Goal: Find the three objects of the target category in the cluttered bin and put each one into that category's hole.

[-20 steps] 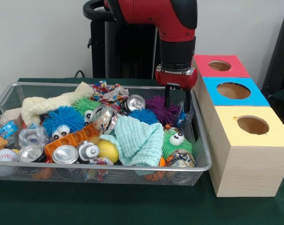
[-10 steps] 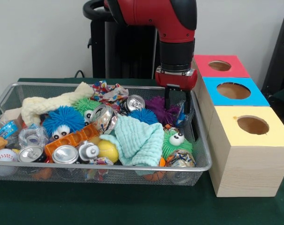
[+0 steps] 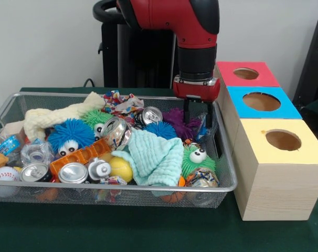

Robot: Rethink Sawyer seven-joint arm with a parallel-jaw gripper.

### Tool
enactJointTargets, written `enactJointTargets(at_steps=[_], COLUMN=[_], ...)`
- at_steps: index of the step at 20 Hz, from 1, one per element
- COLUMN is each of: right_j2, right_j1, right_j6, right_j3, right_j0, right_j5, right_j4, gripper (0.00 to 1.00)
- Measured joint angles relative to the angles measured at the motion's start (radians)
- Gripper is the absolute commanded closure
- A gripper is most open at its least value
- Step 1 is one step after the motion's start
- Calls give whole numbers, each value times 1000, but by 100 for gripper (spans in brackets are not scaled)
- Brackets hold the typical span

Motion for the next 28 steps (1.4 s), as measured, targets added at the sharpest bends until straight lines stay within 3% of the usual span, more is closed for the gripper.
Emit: enactJointTargets(at_steps=[16, 28], right_j2=[70, 76], right_j1=[3, 2], right_j6=[0, 0], right_j3=[-4, -10], right_j0=[-92, -98], right_j5=[53, 66], right_j4=[-72, -85], gripper=[0, 0])
